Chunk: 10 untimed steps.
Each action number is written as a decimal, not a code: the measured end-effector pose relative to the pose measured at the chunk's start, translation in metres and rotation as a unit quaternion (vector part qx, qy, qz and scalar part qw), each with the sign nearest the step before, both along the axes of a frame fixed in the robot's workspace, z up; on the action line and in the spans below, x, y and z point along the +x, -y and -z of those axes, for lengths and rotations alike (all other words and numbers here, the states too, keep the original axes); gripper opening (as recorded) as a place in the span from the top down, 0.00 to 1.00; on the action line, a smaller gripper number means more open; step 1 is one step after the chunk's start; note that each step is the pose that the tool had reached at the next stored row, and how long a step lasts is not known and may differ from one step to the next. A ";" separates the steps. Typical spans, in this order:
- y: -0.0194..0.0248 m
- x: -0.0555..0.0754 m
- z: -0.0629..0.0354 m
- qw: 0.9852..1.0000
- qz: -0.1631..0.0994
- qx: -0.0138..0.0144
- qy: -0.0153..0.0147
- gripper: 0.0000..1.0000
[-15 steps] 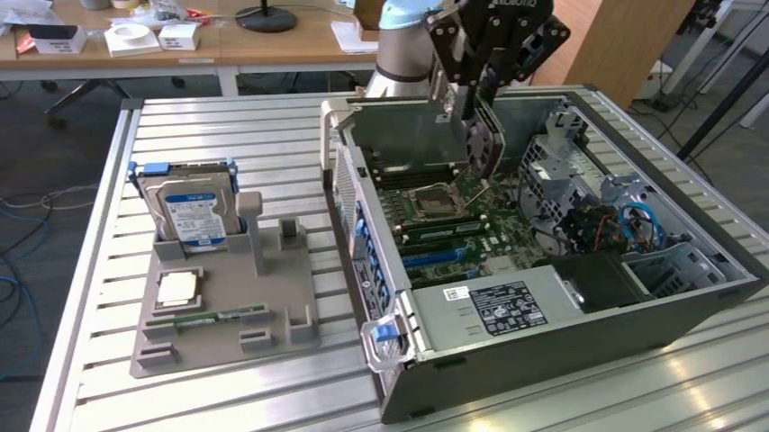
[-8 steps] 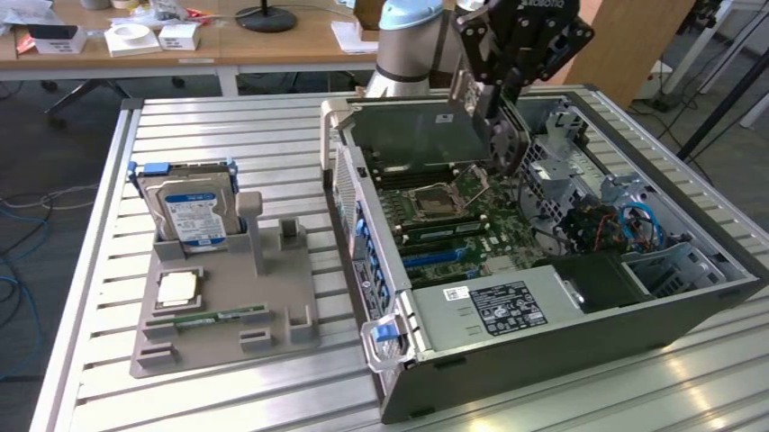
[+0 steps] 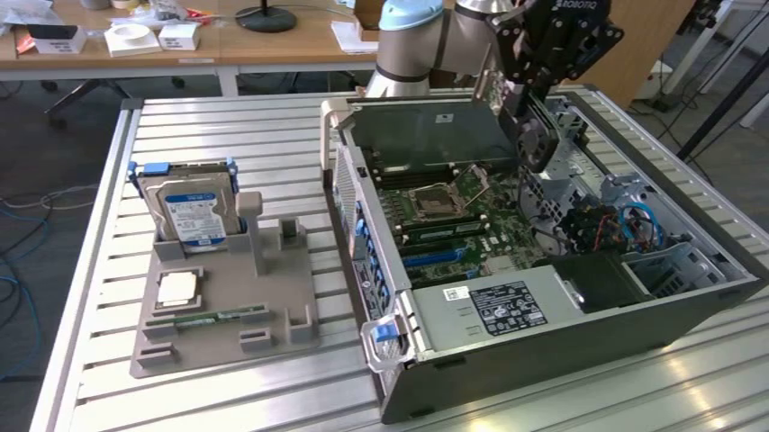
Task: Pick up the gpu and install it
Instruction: 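Pick up the gpu and move the gpu toward the slot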
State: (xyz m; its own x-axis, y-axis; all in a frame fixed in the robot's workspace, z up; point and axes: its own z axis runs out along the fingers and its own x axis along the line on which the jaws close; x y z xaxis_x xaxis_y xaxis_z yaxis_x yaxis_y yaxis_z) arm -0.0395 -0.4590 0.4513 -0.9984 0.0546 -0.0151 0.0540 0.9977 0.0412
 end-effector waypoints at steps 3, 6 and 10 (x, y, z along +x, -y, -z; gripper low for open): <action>0.0001 0.006 0.0000 1.000 0.000 0.000 0.000 0.74; 0.0000 0.006 0.0000 1.000 0.000 0.000 0.000 0.74; 0.0000 0.008 0.0000 1.000 -0.007 0.000 0.000 0.74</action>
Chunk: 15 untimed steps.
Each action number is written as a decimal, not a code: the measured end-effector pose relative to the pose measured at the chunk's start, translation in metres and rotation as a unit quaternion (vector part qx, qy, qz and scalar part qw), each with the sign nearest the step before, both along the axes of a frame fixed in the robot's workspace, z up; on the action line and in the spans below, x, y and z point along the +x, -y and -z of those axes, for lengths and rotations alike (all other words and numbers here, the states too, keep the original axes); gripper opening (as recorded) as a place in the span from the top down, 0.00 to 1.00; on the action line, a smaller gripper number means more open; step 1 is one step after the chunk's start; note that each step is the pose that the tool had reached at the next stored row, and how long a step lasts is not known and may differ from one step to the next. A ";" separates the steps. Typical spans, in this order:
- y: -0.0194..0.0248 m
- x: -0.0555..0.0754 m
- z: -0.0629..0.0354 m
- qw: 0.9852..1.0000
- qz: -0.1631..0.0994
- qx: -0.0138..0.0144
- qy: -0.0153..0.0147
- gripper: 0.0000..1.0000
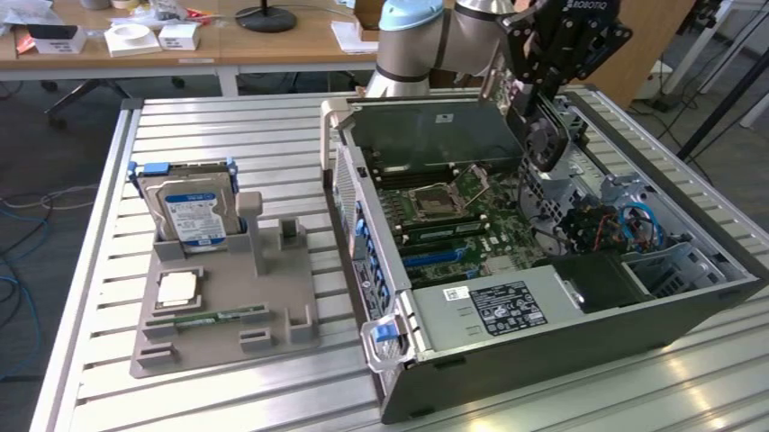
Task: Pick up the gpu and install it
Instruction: 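Pick up the gpu and move the gpu toward the slot, then insert the gpu into the slot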
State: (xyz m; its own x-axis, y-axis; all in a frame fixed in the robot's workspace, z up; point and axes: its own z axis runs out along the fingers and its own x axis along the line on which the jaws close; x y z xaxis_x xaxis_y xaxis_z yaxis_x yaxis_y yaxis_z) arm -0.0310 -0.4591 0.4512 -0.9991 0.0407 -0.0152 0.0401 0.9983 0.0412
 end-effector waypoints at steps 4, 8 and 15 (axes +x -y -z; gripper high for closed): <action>0.0000 0.003 0.0000 1.000 -0.007 0.000 0.000 0.74; 0.0000 0.006 0.0012 1.000 -0.009 0.000 0.000 0.74; 0.0000 0.006 0.0013 1.000 -0.009 0.000 0.000 0.74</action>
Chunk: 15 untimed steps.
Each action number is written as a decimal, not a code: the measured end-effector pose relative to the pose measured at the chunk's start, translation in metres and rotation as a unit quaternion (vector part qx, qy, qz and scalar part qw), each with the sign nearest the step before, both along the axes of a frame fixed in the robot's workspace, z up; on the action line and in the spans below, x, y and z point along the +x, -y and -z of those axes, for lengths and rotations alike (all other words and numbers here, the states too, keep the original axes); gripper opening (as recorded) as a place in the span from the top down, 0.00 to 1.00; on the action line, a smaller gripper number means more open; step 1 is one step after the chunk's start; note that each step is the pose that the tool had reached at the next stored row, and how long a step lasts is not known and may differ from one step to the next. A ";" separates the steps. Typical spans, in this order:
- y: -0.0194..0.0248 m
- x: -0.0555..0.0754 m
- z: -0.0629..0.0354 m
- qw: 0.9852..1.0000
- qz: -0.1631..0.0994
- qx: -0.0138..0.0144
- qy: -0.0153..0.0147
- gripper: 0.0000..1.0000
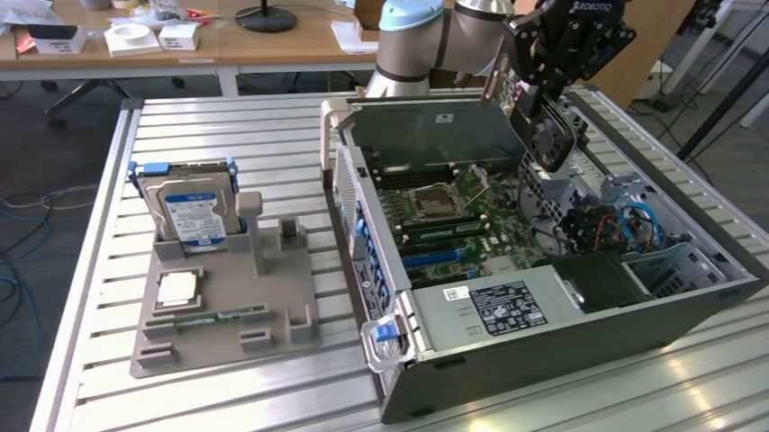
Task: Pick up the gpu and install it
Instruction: 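Insert the gpu into the slot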
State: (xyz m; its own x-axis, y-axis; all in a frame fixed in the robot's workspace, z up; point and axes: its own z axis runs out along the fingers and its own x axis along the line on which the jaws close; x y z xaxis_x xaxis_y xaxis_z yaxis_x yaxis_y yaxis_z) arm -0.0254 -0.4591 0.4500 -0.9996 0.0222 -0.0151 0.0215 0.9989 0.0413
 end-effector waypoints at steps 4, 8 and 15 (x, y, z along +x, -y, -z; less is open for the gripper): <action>0.0000 0.000 0.0000 1.000 0.000 0.000 0.000 0.74; 0.0000 0.000 0.0000 1.000 0.000 0.000 0.000 0.74; 0.0000 0.000 0.0001 0.999 -0.045 0.000 0.000 0.74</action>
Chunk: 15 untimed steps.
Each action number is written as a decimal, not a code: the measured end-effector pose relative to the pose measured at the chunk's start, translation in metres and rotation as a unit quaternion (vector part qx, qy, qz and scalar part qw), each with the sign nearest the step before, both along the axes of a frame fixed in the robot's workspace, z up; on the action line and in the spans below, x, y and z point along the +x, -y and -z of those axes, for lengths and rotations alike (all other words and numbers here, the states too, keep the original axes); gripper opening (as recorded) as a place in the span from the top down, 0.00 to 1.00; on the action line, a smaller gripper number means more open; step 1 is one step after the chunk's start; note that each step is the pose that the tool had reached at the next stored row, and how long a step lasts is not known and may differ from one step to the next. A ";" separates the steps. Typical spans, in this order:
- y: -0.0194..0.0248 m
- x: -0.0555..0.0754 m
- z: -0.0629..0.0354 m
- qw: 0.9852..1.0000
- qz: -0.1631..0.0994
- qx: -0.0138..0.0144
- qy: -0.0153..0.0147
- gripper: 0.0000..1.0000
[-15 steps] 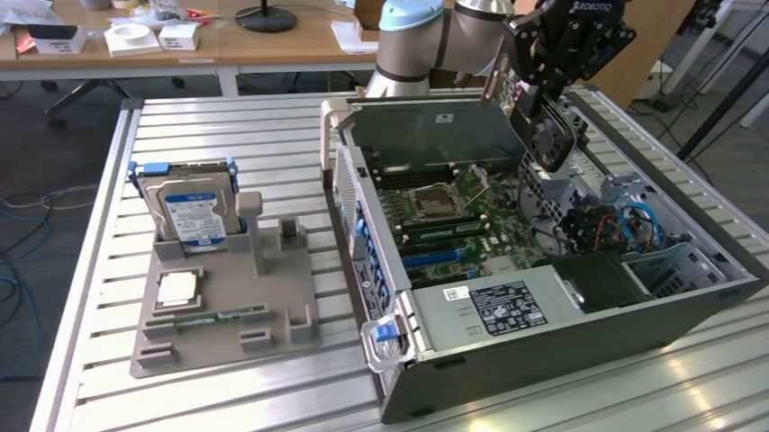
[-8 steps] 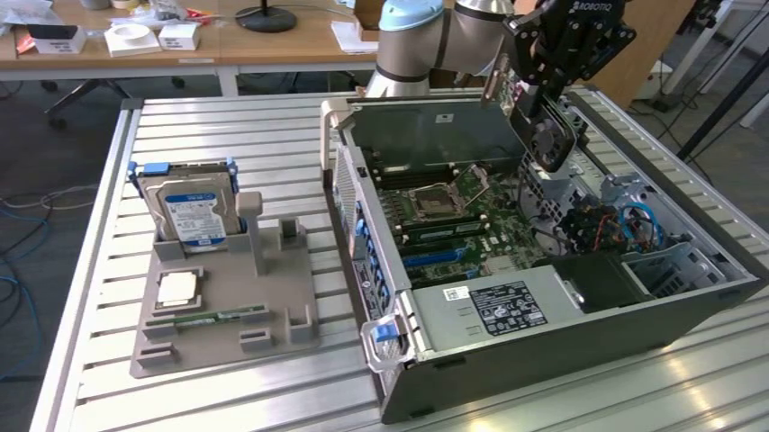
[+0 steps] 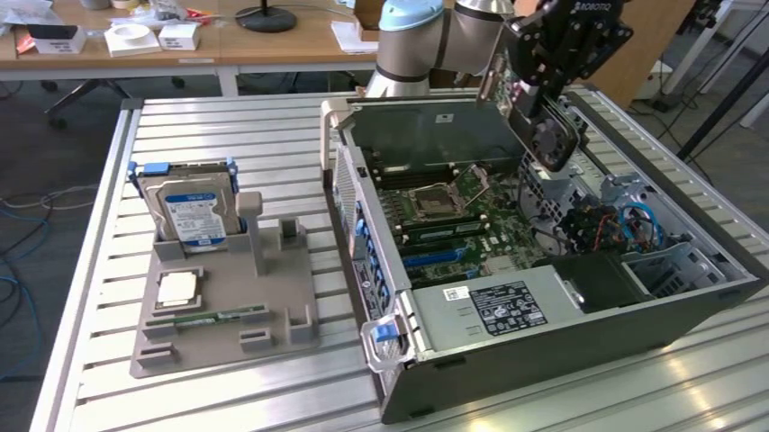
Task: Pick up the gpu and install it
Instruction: 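Insert the gpu into the slot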
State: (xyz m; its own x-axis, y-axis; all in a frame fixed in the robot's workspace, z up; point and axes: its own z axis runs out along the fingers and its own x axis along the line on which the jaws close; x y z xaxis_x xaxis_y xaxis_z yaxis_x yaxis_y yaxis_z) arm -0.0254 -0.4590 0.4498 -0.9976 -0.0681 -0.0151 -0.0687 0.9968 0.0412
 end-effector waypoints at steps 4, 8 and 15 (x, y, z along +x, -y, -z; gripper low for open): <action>0.0000 0.000 0.0005 0.999 -0.036 0.000 0.000 0.74; 0.0000 0.000 0.0012 0.997 -0.073 0.000 0.000 0.74; 0.0000 0.000 0.0027 0.991 -0.136 0.000 0.000 0.74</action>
State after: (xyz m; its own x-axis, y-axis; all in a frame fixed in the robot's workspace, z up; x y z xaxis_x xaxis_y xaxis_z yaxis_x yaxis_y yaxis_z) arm -0.0254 -0.4590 0.4471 -0.9424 -0.3341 -0.0151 -0.3344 0.9415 0.0413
